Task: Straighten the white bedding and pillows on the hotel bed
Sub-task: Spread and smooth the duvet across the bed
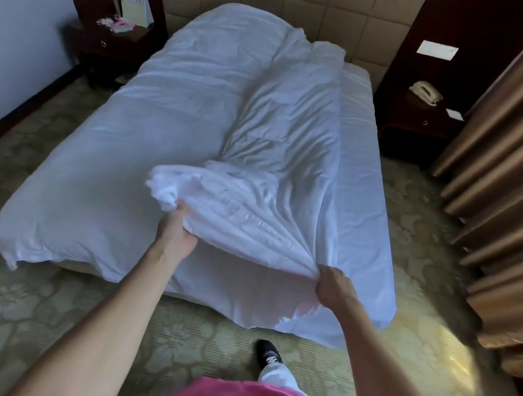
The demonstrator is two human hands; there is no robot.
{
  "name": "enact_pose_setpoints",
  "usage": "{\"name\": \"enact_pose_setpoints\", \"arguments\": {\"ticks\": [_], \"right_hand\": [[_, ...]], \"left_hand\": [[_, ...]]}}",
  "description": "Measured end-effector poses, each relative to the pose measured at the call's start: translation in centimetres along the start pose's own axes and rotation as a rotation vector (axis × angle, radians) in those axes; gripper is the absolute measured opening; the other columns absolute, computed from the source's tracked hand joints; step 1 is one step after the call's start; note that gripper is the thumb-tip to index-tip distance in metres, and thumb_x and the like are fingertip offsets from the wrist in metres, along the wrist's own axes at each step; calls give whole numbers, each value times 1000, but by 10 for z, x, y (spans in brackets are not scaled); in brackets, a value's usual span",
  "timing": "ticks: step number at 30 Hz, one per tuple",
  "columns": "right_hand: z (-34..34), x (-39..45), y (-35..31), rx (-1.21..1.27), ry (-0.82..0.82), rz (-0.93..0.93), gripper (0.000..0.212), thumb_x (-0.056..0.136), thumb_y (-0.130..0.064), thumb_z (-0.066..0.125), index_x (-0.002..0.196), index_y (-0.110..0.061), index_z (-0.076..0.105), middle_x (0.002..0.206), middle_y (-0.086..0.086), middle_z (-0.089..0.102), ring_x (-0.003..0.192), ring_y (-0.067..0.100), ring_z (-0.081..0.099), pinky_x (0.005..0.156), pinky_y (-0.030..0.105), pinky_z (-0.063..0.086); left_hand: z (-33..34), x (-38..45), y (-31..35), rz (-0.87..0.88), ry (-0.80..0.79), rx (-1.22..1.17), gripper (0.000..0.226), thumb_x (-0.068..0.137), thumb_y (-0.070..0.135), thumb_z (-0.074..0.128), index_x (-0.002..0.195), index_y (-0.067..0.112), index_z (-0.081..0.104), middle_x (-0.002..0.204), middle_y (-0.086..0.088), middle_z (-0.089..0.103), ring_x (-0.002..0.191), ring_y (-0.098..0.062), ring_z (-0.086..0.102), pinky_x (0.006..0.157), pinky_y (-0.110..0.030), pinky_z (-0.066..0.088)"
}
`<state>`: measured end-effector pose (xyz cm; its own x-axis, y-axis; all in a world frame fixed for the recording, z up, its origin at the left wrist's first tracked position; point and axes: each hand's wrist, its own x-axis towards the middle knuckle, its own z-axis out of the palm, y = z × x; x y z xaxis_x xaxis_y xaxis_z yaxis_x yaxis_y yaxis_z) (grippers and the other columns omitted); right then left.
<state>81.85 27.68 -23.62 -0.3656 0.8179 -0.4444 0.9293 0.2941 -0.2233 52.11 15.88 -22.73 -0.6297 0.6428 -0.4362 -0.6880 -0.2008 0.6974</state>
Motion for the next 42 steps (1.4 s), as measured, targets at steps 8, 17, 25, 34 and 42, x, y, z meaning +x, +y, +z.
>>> {"name": "enact_pose_setpoints", "arguments": {"ticks": [8, 17, 25, 34, 42], "right_hand": [[11, -13, -14, -159, -193, -75, 50, 98, -37, 47, 146, -26, 41, 144, 8, 40, 134, 30, 41, 105, 46, 41], [34, -23, -30, -123, -404, -46, 24, 101, -21, 42, 115, -11, 59, 100, 11, 68, 74, 20, 57, 77, 30, 52], [49, -25, -57, -21, -323, -78, 30, 85, -8, 40, 102, -7, 64, 101, 14, 66, 89, 31, 69, 87, 43, 57], [42, -9, -153, -63, -188, -254, 34, 91, -14, 39, 112, -14, 66, 120, 11, 57, 111, 31, 58, 95, 40, 49], [89, 22, -286, -140, -299, -441, 29, 96, -19, 44, 110, -12, 68, 117, 13, 63, 108, 32, 60, 93, 39, 49]], "left_hand": [[-53, -13, -10, -502, 444, 334, 33, 96, 32, 52, 125, 18, 53, 93, -9, 56, 84, -26, 57, 64, -35, 56], [-87, -42, -37, -402, 337, 673, 11, 90, 7, 50, 82, 5, 57, 73, -8, 56, 61, -22, 53, 57, -28, 44], [-103, -59, -31, -249, 124, 1166, 17, 89, 12, 48, 81, 7, 62, 75, -8, 67, 59, -19, 61, 50, -23, 42], [-120, -55, 13, -150, 83, 1280, 22, 88, 8, 43, 87, 0, 64, 82, -17, 71, 61, -20, 63, 52, -23, 44], [-198, -40, 83, -161, 224, 1192, 15, 91, 9, 43, 83, 8, 56, 73, -7, 65, 53, -17, 58, 48, -23, 37]]}}
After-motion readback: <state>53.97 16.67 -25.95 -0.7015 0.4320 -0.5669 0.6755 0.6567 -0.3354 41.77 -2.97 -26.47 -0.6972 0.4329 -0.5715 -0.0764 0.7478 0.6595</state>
